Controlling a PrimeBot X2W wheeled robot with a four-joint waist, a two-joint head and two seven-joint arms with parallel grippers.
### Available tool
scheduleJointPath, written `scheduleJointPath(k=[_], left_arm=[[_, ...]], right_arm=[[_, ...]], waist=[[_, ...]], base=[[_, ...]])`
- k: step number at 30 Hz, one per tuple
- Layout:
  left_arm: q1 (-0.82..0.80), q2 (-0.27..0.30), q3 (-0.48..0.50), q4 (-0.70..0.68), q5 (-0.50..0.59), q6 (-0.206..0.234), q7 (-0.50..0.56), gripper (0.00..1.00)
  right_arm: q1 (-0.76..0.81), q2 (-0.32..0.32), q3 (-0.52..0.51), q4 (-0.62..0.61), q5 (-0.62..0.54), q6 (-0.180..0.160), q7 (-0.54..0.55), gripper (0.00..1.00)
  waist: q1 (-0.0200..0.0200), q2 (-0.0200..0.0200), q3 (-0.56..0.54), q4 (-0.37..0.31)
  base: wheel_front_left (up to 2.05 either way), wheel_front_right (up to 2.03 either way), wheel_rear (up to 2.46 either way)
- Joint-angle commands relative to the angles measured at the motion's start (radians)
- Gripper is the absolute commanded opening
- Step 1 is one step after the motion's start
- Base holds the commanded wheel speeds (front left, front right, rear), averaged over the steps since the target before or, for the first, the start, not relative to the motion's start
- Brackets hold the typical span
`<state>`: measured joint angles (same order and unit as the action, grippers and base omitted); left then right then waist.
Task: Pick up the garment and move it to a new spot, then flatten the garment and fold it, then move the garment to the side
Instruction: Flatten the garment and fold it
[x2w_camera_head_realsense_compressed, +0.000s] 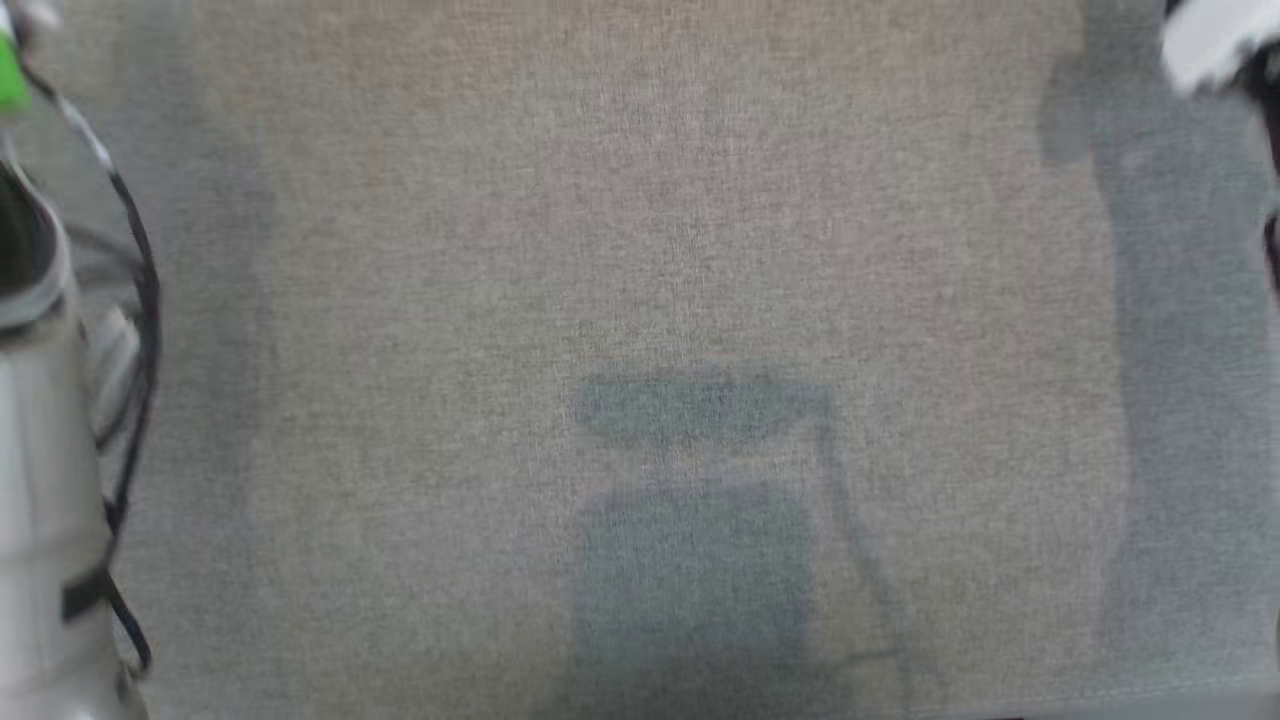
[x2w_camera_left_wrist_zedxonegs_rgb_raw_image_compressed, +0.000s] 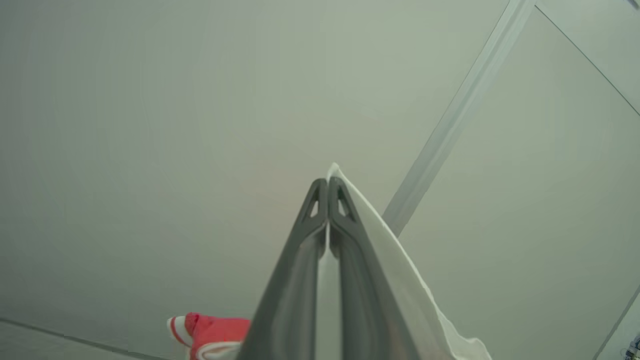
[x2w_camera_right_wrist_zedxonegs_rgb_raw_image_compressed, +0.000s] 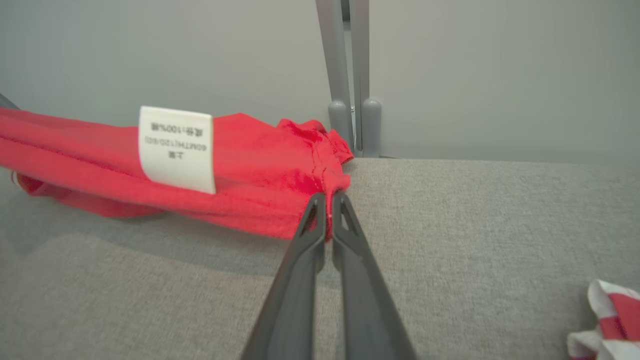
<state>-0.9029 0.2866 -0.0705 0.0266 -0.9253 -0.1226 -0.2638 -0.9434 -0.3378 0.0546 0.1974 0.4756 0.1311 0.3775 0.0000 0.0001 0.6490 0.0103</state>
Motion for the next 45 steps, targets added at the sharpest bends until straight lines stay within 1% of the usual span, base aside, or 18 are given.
scheduleJointPath(k=[1, 2, 4, 5, 7, 8, 10, 11, 12, 14, 15, 20, 22, 26, 30, 39, 41, 45], left_arm=[[0.062, -0.003, 0.011, -0.02, 0.002, 0.009, 0.0, 0.0], [0.116, -0.007, 0.01, -0.03, 0.007, 0.017, 0.0, 0.0], [0.212, -0.038, 0.009, -0.056, -0.001, 0.03, 0.0, 0.0], [0.264, -0.04, -0.003, -0.065, 0.011, 0.034, 0.0, 0.0], [0.358, -0.074, -0.012, -0.078, 0.003, 0.042, 0.0, 0.0], [0.405, -0.079, -0.026, -0.079, 0.016, 0.044, 0.0, 0.0], [0.485, -0.108, -0.037, -0.076, 0.02, 0.056, 0.0, 0.0], [0.485, -0.108, -0.037, -0.076, 0.02, 0.056, 0.0, 0.0], [0.521, -0.113, -0.04, -0.073, 0.039, 0.062, -0.001, 0.0], [0.588, -0.146, -0.03, -0.063, 0.042, 0.077, -0.001, 0.0], [0.618, -0.148, -0.026, -0.06, 0.067, 0.08, -0.001, 0.0], [0.749, -0.201, 0.008, -0.046, 0.108, 0.101, -0.001, 0.0], [0.796, -0.206, -0.008, -0.032, 0.136, 0.099, -0.001, 0.0], [0.874, -0.216, -0.037, 0.003, 0.155, 0.136, 0.011, 0.0], [0.936, -0.212, -0.058, 0.015, 0.163, 0.169, 0.04, 0.0], [1.045, -0.17, -0.071, 0.011, 0.193, 0.235, 0.111, 0.0], [1.083, -0.162, -0.09, -0.002, 0.195, 0.253, 0.155, 0.0], [1.142, -0.153, -0.116, -0.033, 0.196, 0.273, 0.205, 0.0]], right_arm=[[0.063, 0.005, -0.021, -0.035, -0.008, -0.001, 0.045, 0.0], [0.113, 0.012, -0.032, -0.07, -0.017, -0.001, 0.078, 0.0], [0.209, 0.03, -0.058, -0.131, -0.029, -0.001, 0.146, 0.0], [0.256, 0.04, -0.074, -0.161, -0.037, -0.001, 0.172, 0.0], [0.345, 0.061, -0.099, -0.213, -0.054, -0.001, 0.218, 0.0], [0.384, 0.074, -0.112, -0.239, -0.067, -0.001, 0.232, 0.0], [0.458, 0.104, -0.141, -0.276, -0.088, -0.001, 0.246, 0.0], [0.458, 0.104, -0.141, -0.276, -0.088, -0.001, 0.246, 0.0], [0.489, 0.12, -0.157, -0.292, -0.099, -0.001, 0.247, 0.0], [0.549, 0.159, -0.182, -0.312, -0.11, -0.001, 0.246, 0.0], [0.573, 0.176, -0.189, -0.316, -0.116, -0.001, 0.244, 0.0], [0.679, 0.238, -0.235, -0.315, -0.139, -0.001, 0.231, 0.0], [0.719, 0.254, -0.248, -0.312, -0.143, -0.001, 0.235, 0.0], [0.785, 0.272, -0.276, -0.308, -0.166, -0.001, 0.23, 0.0], [0.833, 0.282, -0.299, -0.314, -0.171, -0.001, 0.218, 0.0], [0.923, 0.285, -0.328, -0.297, -0.131, -0.001, 0.198, 0.0], [0.953, 0.285, -0.34, -0.291, -0.14, -0.001, 0.205, 0.0], [0.993, 0.285, -0.354, -0.294, -0.141, -0.001, 0.221, 0.0]], waist=[[0.0, -0.0001, -0.105, 0.014], [0.0, -0.0001, -0.126, 0.016], [0.0, -0.0001, -0.165, 0.022], [0.0, -0.0001, -0.184, 0.026], [0.0, -0.0001, -0.221, 0.033], [0.0, -0.0001, -0.237, 0.036], [0.0, -0.0001, -0.27, 0.042], [0.0, -0.0001, -0.27, 0.042], [0.0, -0.0001, -0.283, 0.045], [0.0, -0.0001, -0.312, 0.049], [0.0, -0.0001, -0.324, 0.05], [0.0, -0.0001, -0.383, 0.058], [0.0, -0.0001, -0.403, 0.062], [0.0, -0.0001, -0.441, 0.068], [0.0, -0.0001, -0.468, 0.069], [0.0, -0.0001, -0.491, 0.075], [0.0, -0.0001, -0.492, 0.078], [0.0, -0.0001, -0.493, 0.082]], base=[[0.0, 0.0, 0.0], [0.0, 0.0, 0.0], [0.0, 0.0, 0.0], [0.0, 0.0, 0.0], [0.0, 0.0, 0.0], [0.0, 0.0, 0.0], [0.0, 0.0, 0.0], [0.0, 0.0, 0.0], [0.0, 0.0, 0.0], [0.0, 0.0, 0.0], [0.0, 0.0, 0.0], [0.0, 0.0, 0.0], [0.0, 0.0, 0.0], [0.0, 0.0, 0.0], [0.0, 0.0, 0.0], [0.0, 0.0, 0.0], [0.0, 0.0, 0.0], [0.0, 0.0, 0.0]])
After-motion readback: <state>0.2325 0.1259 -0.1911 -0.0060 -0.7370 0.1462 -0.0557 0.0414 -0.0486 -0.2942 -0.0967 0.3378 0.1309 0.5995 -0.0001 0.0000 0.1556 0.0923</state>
